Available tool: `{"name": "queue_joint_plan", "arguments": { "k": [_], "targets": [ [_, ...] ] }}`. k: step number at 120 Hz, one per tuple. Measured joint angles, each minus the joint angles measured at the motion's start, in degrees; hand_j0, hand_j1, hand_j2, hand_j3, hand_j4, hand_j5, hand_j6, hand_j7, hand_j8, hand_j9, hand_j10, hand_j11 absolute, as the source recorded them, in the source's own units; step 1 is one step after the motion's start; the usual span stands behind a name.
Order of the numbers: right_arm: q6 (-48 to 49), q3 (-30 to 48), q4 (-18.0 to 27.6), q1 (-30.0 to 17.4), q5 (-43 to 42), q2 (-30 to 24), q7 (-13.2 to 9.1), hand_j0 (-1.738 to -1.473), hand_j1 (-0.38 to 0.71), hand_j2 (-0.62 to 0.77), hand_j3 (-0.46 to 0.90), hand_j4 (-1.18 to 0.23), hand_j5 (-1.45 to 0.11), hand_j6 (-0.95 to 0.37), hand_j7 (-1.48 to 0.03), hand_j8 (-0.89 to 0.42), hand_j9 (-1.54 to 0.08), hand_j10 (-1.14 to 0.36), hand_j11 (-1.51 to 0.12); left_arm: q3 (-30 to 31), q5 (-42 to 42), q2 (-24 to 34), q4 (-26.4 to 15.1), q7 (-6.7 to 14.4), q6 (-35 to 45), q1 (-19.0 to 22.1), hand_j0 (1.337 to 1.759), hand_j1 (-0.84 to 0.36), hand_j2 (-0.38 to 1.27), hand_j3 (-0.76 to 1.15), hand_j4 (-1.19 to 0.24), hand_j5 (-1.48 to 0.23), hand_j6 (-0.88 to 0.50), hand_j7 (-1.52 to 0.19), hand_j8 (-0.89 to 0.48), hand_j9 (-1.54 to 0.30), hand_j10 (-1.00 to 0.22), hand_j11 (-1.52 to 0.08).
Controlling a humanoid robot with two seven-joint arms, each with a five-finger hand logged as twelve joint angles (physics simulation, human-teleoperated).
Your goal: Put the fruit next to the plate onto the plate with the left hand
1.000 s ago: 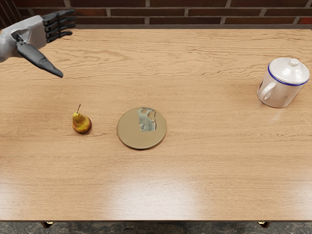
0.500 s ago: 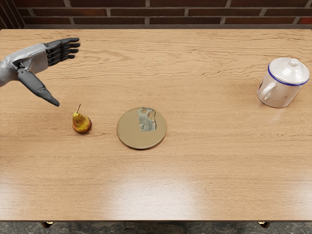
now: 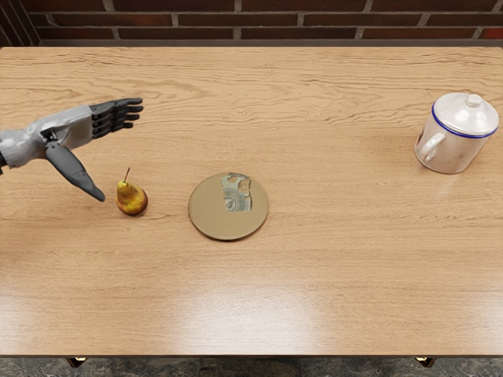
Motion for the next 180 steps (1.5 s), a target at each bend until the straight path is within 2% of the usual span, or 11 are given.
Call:
{"name": "queue_joint_plan", "arguments": {
  "k": [20,50,92,145,180],
  "targets": [
    [0.0,0.0,0.0,0.0,0.0,0.0,0.0,-1.658,-0.35,0.0,0.0,0.0,0.0,0.0,0.0,0.0,0.0,0.0,0.0,1.0,-1.0,-0.3,0.3,0.0,0.0,0.1,1.658,0.32,0.01,0.0,-0.03,-0.03,-0.03,-0.03,-0.03,-0.03,-0.03,-0.03],
    [0.0,0.0,0.0,0.0,0.0,0.0,0.0,-1.658,-0.35,0.0,0.0,0.0,0.0,0.0,0.0,0.0,0.0,0.0,0.0,5.0,-7.9,-0.4,0.1,0.0,0.0,1.0,1.658,0.33,0.01,0.0,-0.03,-0.03,-0.03,-0.03,-0.03,-0.03,-0.03,-0.03],
    [0.0,0.0,0.0,0.0,0.0,0.0,0.0,-1.658,-0.35,0.0,0.0,0.0,0.0,0.0,0.0,0.0,0.0,0.0,0.0,6.2,-19.6,-0.4,0.1,0.0,0.0,3.3,1.658,0.33,0.01,0.0,-0.02,-0.03,-0.02,-0.03,-0.02,-0.03,-0.02,-0.03],
    [0.0,0.0,0.0,0.0,0.0,0.0,0.0,-1.658,-0.35,0.0,0.0,0.0,0.0,0.0,0.0,0.0,0.0,0.0,0.0,8.7,-21.0,-6.1,2.5,0.0,8.5,6.1,1.658,0.33,0.01,0.0,-0.02,-0.03,-0.02,-0.03,-0.02,-0.03,-0.02,-0.03],
    [0.0,0.0,0.0,0.0,0.0,0.0,0.0,-1.658,-0.35,0.0,0.0,0.0,0.0,0.0,0.0,0.0,0.0,0.0,0.0,9.1,-20.9,-7.1,4.4,0.0,11.1,6.6,1.658,0.33,0.01,0.0,-0.02,-0.03,-0.02,-0.03,-0.02,-0.03,-0.02,-0.03]
  ]
}}
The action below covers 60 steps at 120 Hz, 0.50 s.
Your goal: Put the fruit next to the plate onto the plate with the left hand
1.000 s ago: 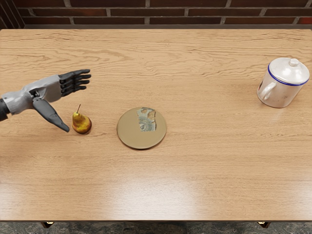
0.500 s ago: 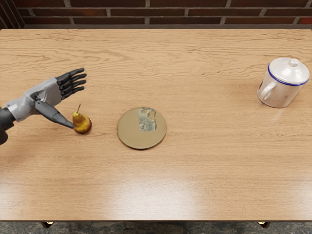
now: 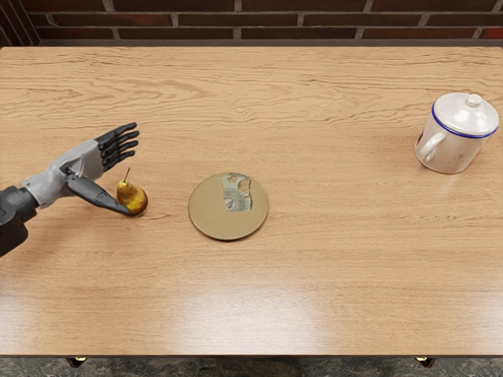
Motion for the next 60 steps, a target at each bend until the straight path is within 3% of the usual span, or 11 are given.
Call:
{"name": "queue_joint_plan", "arguments": {
  "k": [60],
  "targets": [
    [0.0,0.0,0.0,0.0,0.0,0.0,0.0,-1.658,-0.35,0.0,0.0,0.0,0.0,0.0,0.0,0.0,0.0,0.0,0.0,2.0,0.0,-3.4,2.8,0.0,5.0,0.9,1.658,0.32,0.01,0.0,-0.02,-0.03,-0.02,-0.03,-0.02,-0.03,-0.02,-0.03]
  ]
}}
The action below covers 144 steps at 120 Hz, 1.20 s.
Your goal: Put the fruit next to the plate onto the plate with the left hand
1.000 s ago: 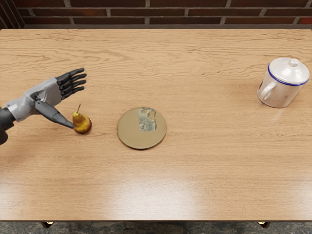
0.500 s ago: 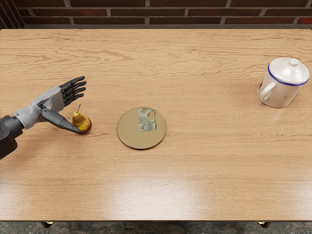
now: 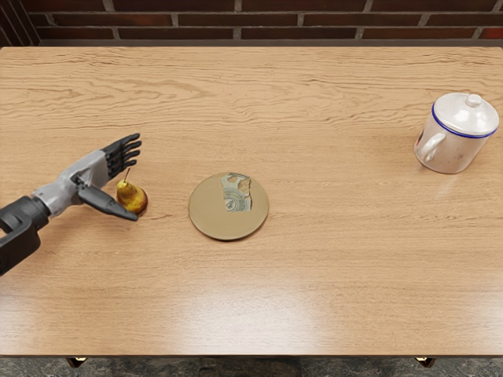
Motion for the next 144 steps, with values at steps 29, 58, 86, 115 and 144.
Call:
{"name": "queue_joint_plan", "arguments": {
  "k": [29,58,86,115,144],
  "targets": [
    [0.0,0.0,0.0,0.0,0.0,0.0,0.0,-1.658,-0.35,0.0,0.0,0.0,0.0,0.0,0.0,0.0,0.0,0.0,0.0,1.5,0.1,0.0,0.0,0.0,0.4,0.0,1.658,0.29,0.01,0.0,-0.05,-0.07,-0.05,-0.07,-0.05,-0.06,-0.05,-0.06],
    [0.0,0.0,0.0,0.0,0.0,0.0,0.0,-1.658,-0.35,0.0,0.0,0.0,0.0,0.0,0.0,0.0,0.0,0.0,0.0,2.0,0.8,0.1,-0.1,0.0,0.4,-0.1,1.658,0.23,0.02,0.0,-0.1,-0.13,-0.1,-0.13,-0.1,-0.13,-0.1,-0.13],
    [0.0,0.0,0.0,0.0,0.0,0.0,0.0,-1.658,-0.35,0.0,0.0,0.0,0.0,0.0,0.0,0.0,0.0,0.0,0.0,2.0,0.9,0.5,-0.2,0.0,0.4,-0.3,1.658,0.2,0.03,0.0,-0.13,-0.17,-0.13,-0.17,-0.13,-0.17,-0.13,-0.17],
    [0.0,0.0,0.0,0.0,0.0,0.0,0.0,-1.658,-0.35,0.0,0.0,0.0,0.0,0.0,0.0,0.0,0.0,0.0,0.0,2.0,0.9,0.5,-0.7,0.0,0.3,-0.3,1.658,0.18,0.03,0.0,-0.15,-0.19,-0.15,-0.19,-0.15,-0.19,-0.15,-0.19],
    [0.0,0.0,0.0,0.0,0.0,0.0,0.0,-1.658,-0.35,0.0,0.0,0.0,0.0,0.0,0.0,0.0,0.0,0.0,0.0,2.0,1.9,0.4,-0.9,0.0,0.2,-0.3,1.658,0.11,0.04,0.0,-0.2,-0.26,-0.2,-0.26,-0.2,-0.26,-0.2,-0.26]
  ]
}}
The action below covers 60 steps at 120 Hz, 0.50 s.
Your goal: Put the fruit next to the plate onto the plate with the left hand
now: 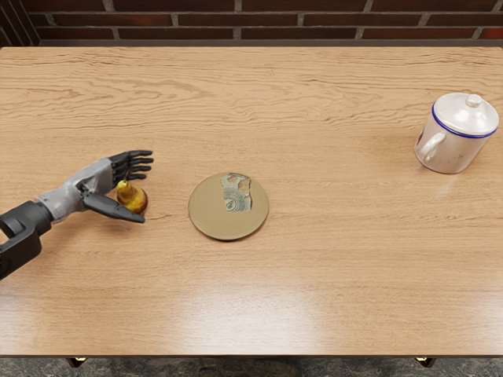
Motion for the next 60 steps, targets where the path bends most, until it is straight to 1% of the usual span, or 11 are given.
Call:
{"name": "queue_joint_plan", "arguments": {
  "k": [23,60],
  "targets": [
    [0.0,0.0,0.0,0.0,0.0,0.0,0.0,-1.658,-0.35,0.0,0.0,0.0,0.0,0.0,0.0,0.0,0.0,0.0,0.0,0.0,0.6,0.0,-0.1,0.0,0.0,0.0,1.658,0.05,0.05,0.0,-0.26,-0.33,-0.26,-0.33,-0.26,-0.33,-0.26,-0.33],
    [0.0,0.0,0.0,0.0,0.0,0.0,0.0,-1.658,-0.35,0.0,0.0,0.0,0.0,0.0,0.0,0.0,0.0,0.0,0.0,0.0,1.1,0.1,-0.7,0.0,0.0,0.0,1.658,-0.02,0.07,0.0,-0.31,-0.41,-0.32,-0.41,-0.32,-0.41,-0.31,-0.41]
  ]
}}
